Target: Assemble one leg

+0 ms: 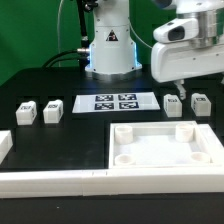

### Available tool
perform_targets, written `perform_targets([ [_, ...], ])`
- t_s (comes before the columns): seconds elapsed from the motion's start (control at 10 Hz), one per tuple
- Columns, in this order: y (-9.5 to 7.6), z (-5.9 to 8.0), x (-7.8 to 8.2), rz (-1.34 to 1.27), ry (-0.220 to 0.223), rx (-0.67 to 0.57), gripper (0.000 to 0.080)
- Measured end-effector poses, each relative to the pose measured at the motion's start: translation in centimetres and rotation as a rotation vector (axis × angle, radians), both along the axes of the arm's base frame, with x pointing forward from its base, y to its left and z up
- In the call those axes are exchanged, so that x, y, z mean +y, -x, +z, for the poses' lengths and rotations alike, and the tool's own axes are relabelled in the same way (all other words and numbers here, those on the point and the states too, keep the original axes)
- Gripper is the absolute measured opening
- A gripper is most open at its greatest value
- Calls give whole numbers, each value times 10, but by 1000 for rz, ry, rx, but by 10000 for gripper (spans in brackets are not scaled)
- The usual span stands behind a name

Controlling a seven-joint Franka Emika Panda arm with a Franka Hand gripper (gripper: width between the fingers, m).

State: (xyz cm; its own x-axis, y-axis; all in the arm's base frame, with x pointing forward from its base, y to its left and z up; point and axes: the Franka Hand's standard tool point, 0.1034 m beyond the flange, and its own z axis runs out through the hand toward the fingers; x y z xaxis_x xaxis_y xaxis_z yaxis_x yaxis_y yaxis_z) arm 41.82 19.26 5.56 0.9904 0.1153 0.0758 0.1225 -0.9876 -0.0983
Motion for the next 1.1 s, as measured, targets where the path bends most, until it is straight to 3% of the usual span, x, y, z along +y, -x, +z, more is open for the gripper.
perform_targets([
  [0.4, 3, -2, 1, 21, 15, 50, 649],
  [0.5, 11, -3, -4, 45, 53, 184, 649],
  [0.6, 8, -2, -5, 53, 72, 277, 649],
  [0.8, 28, -17, -14, 50, 116, 486, 649],
  [1.1, 33, -19, -9, 70, 170, 782, 649],
])
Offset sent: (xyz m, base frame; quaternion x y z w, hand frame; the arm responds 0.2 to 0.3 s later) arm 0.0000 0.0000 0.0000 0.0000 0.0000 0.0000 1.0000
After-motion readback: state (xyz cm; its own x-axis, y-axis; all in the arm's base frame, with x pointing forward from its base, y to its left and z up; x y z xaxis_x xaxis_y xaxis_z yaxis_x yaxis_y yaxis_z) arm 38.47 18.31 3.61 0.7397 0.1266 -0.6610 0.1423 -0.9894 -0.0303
